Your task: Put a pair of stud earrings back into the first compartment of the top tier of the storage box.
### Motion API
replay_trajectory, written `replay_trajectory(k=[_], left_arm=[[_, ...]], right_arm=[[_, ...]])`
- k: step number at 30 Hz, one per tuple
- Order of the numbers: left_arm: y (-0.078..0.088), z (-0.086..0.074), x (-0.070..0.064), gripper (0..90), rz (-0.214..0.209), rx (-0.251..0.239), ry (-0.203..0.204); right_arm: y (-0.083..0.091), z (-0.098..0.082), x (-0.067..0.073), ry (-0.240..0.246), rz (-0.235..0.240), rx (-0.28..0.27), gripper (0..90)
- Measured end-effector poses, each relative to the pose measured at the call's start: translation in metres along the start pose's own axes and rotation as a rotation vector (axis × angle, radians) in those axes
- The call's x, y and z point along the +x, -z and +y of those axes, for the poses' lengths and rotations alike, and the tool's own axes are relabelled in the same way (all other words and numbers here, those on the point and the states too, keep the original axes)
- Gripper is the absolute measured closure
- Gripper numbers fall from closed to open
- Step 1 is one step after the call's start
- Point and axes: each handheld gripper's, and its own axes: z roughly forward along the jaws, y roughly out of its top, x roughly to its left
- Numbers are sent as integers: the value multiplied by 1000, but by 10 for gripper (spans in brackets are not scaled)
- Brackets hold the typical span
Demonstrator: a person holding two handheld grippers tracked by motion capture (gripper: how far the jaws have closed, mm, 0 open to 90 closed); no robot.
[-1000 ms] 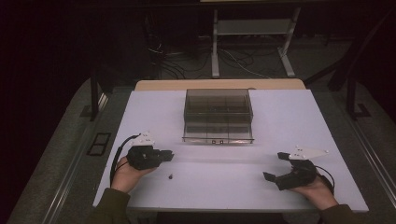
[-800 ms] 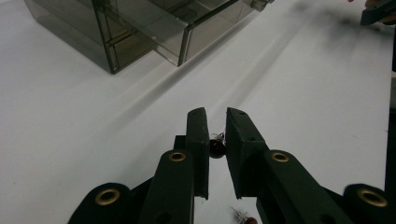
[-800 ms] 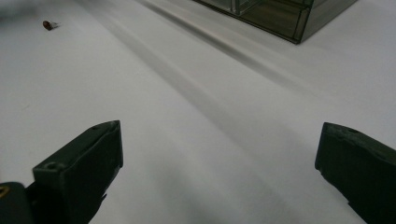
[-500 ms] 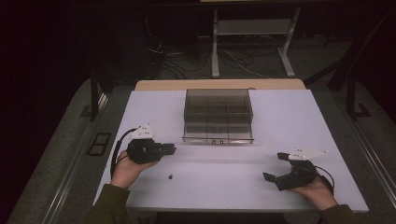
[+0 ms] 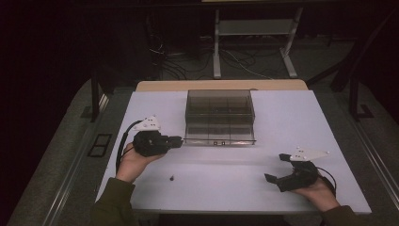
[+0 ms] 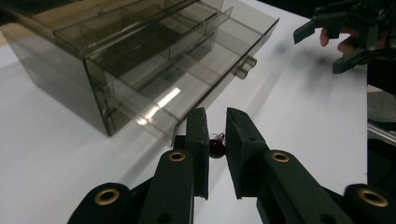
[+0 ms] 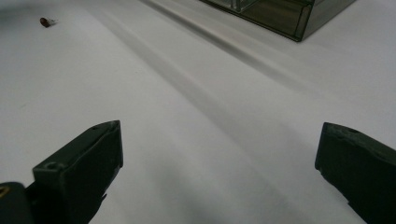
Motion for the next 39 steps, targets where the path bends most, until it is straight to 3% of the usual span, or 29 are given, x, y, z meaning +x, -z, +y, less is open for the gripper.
replay_trajectory(k=[13, 18, 27, 39], left_arm=[[-15, 25, 8, 781, -15, -28, -23], [-24, 33, 11, 780, -21, -15, -47], [-43, 39, 19, 780, -12, -42, -26], [-62, 34, 21, 779, 31, 44, -32]], right_arm=[[0, 0, 1, 1, -4, 5, 4], [0, 0, 1, 1, -3, 2, 4], [-1, 0, 1, 2, 2, -3, 4], [0, 0, 2, 8, 2, -9, 5]])
